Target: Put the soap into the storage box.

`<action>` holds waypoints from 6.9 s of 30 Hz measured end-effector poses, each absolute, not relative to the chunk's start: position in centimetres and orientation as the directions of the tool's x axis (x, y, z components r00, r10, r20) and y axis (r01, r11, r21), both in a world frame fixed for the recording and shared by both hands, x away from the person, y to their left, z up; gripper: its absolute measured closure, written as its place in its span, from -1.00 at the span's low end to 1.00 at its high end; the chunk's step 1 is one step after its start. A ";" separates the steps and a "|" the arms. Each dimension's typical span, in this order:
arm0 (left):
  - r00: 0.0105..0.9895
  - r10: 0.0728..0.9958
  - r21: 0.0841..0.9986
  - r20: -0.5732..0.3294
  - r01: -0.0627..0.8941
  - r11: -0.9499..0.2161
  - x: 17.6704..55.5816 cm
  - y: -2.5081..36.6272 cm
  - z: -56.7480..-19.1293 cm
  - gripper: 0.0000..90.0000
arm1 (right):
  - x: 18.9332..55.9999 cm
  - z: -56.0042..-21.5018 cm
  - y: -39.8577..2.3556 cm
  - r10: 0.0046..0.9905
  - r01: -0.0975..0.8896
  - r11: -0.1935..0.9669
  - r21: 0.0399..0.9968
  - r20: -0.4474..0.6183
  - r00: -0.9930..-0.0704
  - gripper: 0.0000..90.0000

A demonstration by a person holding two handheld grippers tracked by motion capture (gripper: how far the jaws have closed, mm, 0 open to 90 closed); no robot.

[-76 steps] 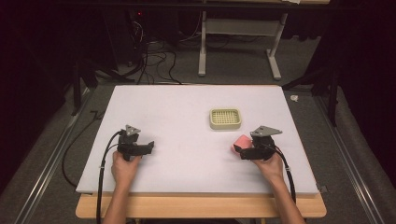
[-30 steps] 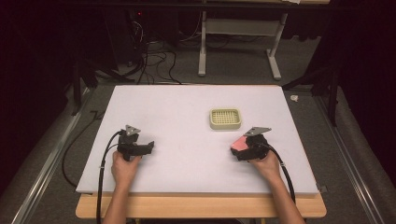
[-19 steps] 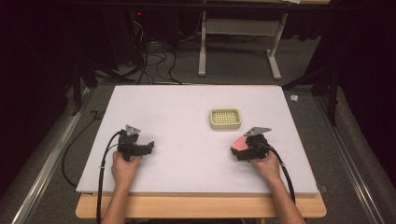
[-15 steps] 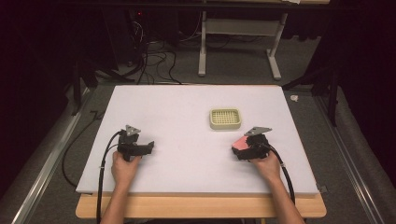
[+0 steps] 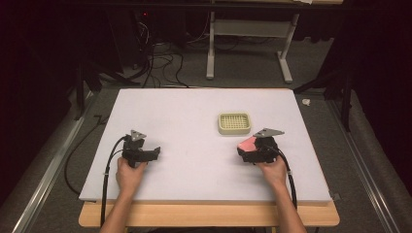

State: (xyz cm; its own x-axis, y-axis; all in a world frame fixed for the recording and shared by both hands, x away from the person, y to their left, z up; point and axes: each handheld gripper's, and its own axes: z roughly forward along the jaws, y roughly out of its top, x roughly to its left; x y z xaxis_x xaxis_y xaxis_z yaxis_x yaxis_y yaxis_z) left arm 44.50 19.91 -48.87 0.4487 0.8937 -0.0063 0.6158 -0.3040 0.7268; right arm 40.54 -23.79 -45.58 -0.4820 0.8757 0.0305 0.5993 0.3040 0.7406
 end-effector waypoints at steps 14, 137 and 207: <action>0.448 0.894 0.729 -0.008 0.615 -0.301 44.5 19.9 -48.9 -0.66 | 41.4 -44.2 -21.7 0.861 0.577 0.292 0.763 0.053 -0.506 -0.70; 0.453 0.891 0.732 -0.023 0.615 -0.294 44.6 20.0 -48.9 -0.65 | 52.2 -44.0 -19.7 0.949 0.750 0.139 0.647 0.129 -0.288 -0.71; 0.453 0.891 0.732 -0.021 0.614 -0.295 44.5 20.0 -48.9 -0.65 | 45.3 -41.0 -25.4 0.946 0.613 0.081 0.786 0.133 -0.295 -0.63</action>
